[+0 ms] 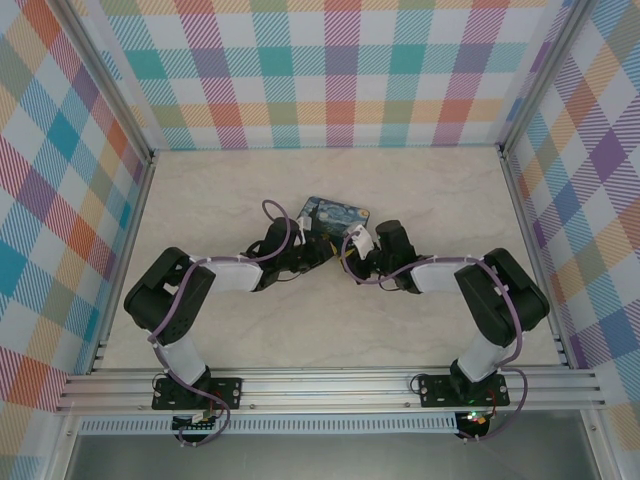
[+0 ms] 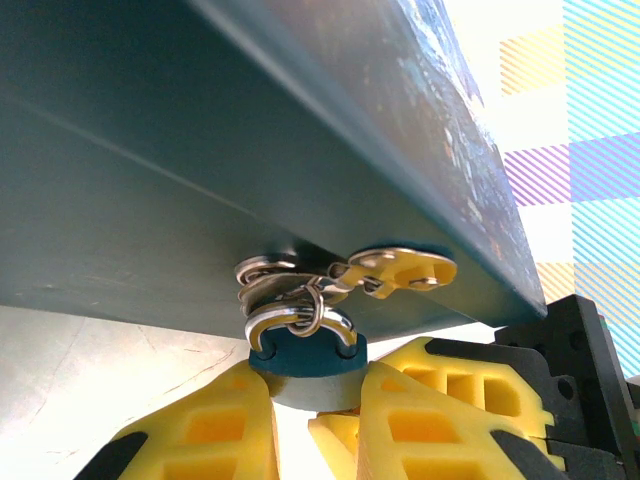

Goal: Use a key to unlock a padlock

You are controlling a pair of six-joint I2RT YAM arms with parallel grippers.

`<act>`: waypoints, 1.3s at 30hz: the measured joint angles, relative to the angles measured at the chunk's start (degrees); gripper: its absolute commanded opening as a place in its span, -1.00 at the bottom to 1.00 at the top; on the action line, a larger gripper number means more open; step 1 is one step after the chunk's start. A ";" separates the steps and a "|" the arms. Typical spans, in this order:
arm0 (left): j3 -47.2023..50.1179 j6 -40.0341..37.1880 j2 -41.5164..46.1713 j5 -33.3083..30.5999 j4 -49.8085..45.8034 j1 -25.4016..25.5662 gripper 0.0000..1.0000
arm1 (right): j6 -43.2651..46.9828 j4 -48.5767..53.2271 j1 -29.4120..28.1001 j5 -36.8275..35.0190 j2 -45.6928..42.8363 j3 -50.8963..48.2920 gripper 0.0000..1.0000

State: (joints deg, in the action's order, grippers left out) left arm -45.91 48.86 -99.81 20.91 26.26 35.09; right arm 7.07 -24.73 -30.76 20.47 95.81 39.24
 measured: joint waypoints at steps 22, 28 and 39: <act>0.00 0.00 0.00 0.02 1.03 0.09 -0.62 | -8.22 0.42 0.85 5.31 -0.02 0.57 -1.00; 0.00 0.00 0.00 -0.68 1.27 0.09 -0.62 | -7.74 0.17 0.85 5.18 0.66 1.38 -1.00; -0.11 0.63 -0.35 -2.51 2.64 0.50 -0.62 | -7.48 -1.11 1.40 4.85 2.45 4.26 -1.00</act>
State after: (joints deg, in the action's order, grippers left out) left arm -46.02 49.50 -100.16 18.39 28.91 35.59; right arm -0.40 -25.85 -29.36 25.32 98.26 43.51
